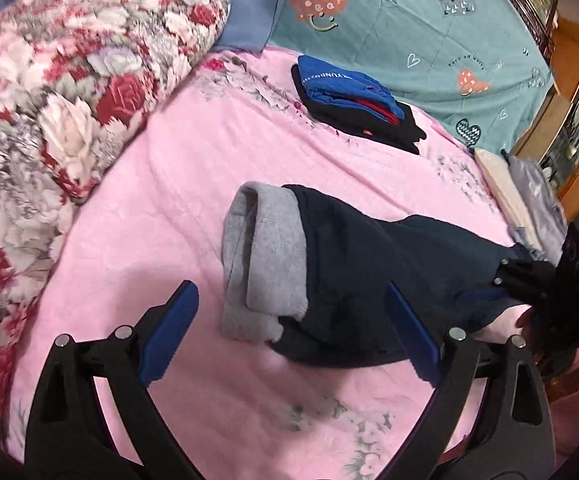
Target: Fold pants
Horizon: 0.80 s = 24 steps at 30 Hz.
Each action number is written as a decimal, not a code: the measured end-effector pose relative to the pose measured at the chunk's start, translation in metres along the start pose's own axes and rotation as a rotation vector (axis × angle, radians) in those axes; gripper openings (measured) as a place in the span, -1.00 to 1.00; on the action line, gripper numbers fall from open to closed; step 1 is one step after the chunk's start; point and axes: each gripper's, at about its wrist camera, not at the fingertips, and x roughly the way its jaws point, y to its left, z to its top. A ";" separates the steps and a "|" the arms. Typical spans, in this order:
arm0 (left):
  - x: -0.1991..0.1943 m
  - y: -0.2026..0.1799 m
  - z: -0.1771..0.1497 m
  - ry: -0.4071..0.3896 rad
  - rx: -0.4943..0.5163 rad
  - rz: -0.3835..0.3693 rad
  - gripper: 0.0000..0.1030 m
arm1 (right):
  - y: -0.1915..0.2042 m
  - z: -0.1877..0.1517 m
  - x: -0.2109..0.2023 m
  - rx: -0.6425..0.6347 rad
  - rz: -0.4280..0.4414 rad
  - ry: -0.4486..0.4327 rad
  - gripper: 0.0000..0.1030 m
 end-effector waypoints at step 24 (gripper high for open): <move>0.023 0.031 0.001 0.097 -0.036 -0.048 0.10 | 0.029 0.047 0.042 -0.074 -0.012 0.003 -0.84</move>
